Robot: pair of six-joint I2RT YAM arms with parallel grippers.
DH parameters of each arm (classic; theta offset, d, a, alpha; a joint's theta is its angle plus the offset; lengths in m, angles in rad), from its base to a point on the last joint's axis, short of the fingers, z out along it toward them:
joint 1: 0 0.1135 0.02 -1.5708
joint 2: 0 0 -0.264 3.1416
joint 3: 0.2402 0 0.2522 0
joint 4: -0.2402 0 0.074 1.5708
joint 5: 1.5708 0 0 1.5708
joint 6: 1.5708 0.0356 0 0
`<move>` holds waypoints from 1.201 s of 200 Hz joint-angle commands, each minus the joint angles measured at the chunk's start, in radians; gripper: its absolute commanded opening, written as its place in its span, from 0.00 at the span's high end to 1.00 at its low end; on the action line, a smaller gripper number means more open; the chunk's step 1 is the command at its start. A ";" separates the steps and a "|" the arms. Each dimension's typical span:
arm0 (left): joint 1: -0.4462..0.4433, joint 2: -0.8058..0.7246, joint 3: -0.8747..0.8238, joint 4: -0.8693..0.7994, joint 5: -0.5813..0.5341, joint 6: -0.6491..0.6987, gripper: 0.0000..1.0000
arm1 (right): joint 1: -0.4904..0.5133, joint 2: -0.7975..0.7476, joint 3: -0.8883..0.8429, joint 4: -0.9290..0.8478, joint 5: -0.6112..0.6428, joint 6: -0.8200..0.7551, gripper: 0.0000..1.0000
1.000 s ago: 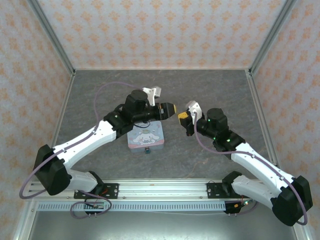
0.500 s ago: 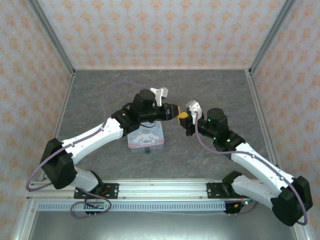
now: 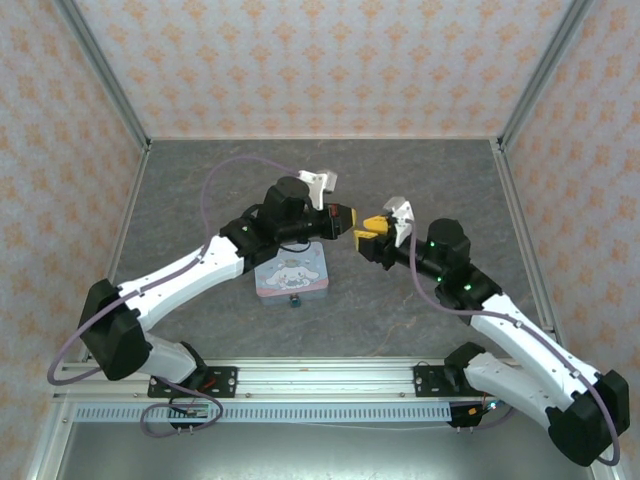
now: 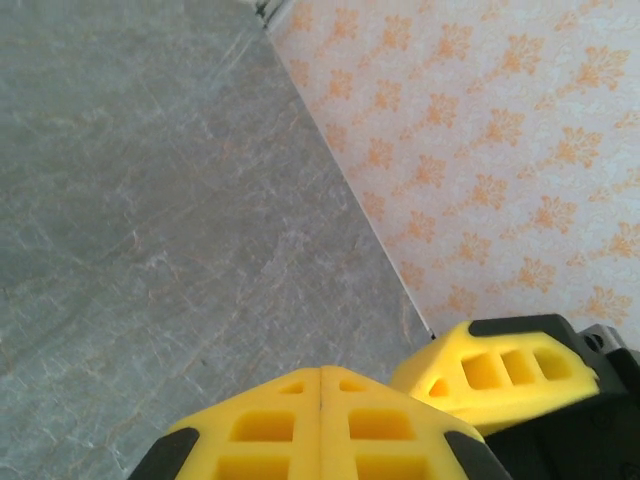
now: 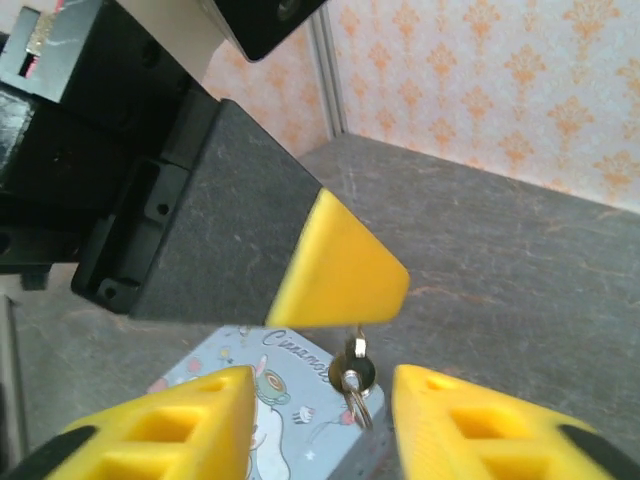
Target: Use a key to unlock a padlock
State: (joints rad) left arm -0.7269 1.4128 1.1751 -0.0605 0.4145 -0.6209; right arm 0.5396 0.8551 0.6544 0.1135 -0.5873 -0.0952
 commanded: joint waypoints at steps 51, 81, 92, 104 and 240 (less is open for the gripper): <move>-0.008 -0.103 -0.039 0.107 0.048 0.176 1.00 | -0.161 0.010 0.024 0.175 -0.442 0.255 0.46; -0.008 -0.116 -0.046 0.132 0.084 0.193 1.00 | -0.160 0.044 0.048 0.192 -0.493 0.266 0.48; -0.008 -0.117 -0.048 0.135 0.090 0.196 1.00 | -0.160 0.057 0.053 0.191 -0.494 0.267 0.50; -0.008 -0.115 -0.048 0.135 0.093 0.196 1.00 | -0.159 0.073 0.060 0.200 -0.499 0.273 0.52; -0.008 -0.103 -0.041 0.140 0.111 0.190 1.00 | -0.159 0.157 0.106 0.182 -0.522 0.269 0.77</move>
State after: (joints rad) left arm -0.7269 1.3293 1.1366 0.0353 0.4942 -0.4458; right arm 0.3824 1.0023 0.7204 0.2741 -1.0817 0.1837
